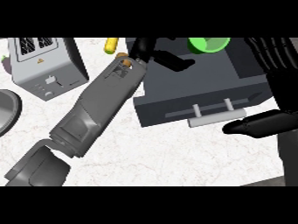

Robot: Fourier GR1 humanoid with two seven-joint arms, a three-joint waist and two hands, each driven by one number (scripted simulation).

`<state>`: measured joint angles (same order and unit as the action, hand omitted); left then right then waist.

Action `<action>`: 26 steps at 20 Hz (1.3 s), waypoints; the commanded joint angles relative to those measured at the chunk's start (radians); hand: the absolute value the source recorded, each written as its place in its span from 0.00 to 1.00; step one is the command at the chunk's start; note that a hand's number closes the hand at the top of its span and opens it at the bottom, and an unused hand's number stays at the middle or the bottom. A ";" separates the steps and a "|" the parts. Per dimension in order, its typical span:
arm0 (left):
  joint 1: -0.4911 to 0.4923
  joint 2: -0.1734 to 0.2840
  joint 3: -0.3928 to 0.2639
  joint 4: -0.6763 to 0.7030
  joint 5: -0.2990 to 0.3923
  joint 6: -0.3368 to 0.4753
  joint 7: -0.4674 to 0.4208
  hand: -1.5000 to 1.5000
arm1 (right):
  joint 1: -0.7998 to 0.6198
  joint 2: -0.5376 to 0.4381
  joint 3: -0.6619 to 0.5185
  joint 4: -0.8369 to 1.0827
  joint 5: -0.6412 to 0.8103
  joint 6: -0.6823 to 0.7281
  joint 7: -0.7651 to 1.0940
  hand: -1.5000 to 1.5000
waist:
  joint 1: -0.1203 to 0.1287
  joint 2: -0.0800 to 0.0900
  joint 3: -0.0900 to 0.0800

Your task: Pick up the cup, place it into the drawer and close the drawer

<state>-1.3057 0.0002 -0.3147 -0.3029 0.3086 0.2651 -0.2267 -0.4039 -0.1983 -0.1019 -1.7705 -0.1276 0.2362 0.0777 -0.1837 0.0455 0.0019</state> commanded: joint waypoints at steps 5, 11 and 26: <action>0.033 0.000 0.012 -0.072 0.145 0.004 -0.095 0.00 | -0.028 0.019 0.081 0.024 -0.141 0.157 0.005 1.00 | -0.033 0.007 0.000; 0.055 0.000 0.061 -0.120 0.264 -0.023 -0.225 0.00 | 0.006 -0.026 0.194 0.018 -0.213 0.324 0.068 1.00 | 0.011 -0.007 -0.002; 0.063 0.013 0.107 -0.084 0.347 -0.010 -0.310 0.00 | 0.167 -0.166 0.402 0.115 0.447 0.229 -0.042 0.00 | 0.165 -0.032 0.000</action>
<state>-1.2470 0.0028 -0.2363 -0.3889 0.6428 0.2841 -0.5161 -0.2981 -0.3706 0.2469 -1.7365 0.1497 0.5413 0.1188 -0.0590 0.0168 0.0009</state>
